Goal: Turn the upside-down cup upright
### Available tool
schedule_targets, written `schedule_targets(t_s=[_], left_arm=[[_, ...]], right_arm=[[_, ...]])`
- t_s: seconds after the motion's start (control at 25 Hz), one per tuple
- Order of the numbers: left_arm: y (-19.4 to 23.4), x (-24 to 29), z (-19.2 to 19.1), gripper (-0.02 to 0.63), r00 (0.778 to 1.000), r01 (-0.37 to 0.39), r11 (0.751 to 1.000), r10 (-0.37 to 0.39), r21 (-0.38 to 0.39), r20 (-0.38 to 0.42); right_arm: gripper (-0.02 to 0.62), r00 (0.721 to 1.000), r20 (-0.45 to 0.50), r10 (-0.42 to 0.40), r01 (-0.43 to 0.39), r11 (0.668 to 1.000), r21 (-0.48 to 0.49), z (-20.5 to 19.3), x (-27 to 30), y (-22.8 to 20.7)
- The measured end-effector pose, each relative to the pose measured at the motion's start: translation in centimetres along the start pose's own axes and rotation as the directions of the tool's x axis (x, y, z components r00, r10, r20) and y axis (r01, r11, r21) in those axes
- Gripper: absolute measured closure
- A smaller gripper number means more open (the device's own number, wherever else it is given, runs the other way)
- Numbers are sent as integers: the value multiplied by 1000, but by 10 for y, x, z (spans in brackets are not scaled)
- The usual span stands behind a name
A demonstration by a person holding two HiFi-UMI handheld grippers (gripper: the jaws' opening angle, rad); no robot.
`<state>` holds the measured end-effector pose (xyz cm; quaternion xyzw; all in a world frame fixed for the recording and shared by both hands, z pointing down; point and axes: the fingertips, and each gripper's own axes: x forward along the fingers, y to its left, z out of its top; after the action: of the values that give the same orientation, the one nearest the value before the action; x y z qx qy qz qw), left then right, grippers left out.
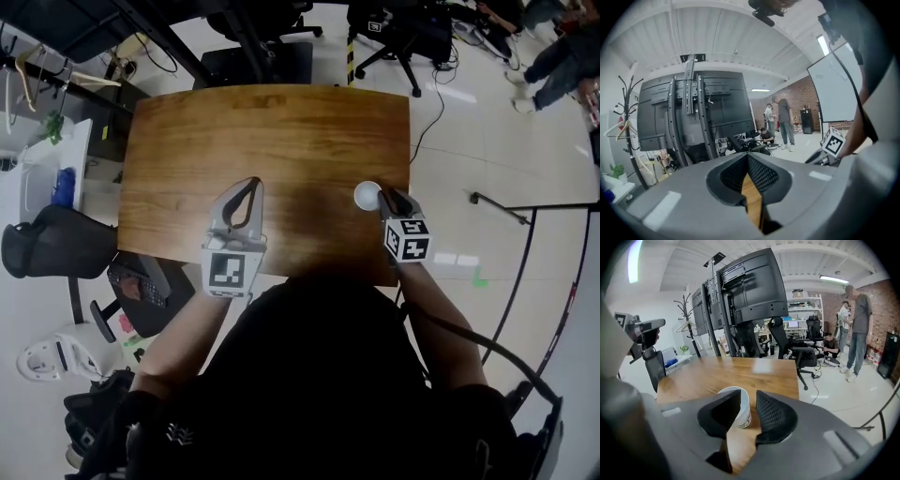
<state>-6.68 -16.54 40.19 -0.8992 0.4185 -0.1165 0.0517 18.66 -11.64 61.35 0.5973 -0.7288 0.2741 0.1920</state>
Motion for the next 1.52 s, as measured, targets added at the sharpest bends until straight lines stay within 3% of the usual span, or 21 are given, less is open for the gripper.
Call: schedule_targets(t_s=[0.32, 0.48, 0.64, 0.76, 0.88, 0.96, 1.04, 1.16, 1.32, 1.52], left_arm=[[12, -27, -6, 606, 993, -102, 995, 102, 0, -58], [15, -40, -14, 606, 987, -137, 991, 136, 4, -86], [15, -46, -14, 606, 984, -161, 987, 159, -12, -83], [17, -49, -9, 606, 982, -176, 984, 174, -12, -73], [20, -55, -11, 606, 979, -187, 982, 186, 0, -79], [20, -57, -11, 606, 978, -193, 981, 192, 2, -82], [18, -61, -10, 606, 977, -196, 981, 195, -3, -81], [18, -69, -8, 606, 975, -210, 978, 208, -10, -77], [25, -79, -7, 606, 967, -244, 970, 241, -21, -81], [26, -88, 1, 606, 963, -259, 966, 258, -4, -75]], right_arm=[[511, 997, -62, 50, -50, 999, 1, -15, 19, 5], [566, 997, -72, 37, -40, 998, -49, -14, 21, 6], [571, 999, -52, -3, -4, 990, -139, -5, 19, -1], [571, 996, -37, -85, 72, 961, -268, 6, 12, -12], [571, 986, -59, -157, 118, 899, -422, 8, 14, -14], [571, 985, -72, -156, 101, 864, -493, 7, 18, -3], [571, 990, -73, -119, 64, 850, -522, 4, 21, 15], [557, 997, -63, -36, 0, 866, -500, 1, 25, 43], [540, 996, -57, 73, -90, 914, -397, -9, 41, 70], [532, 994, -26, 105, -108, 949, -295, -18, 58, 72]])
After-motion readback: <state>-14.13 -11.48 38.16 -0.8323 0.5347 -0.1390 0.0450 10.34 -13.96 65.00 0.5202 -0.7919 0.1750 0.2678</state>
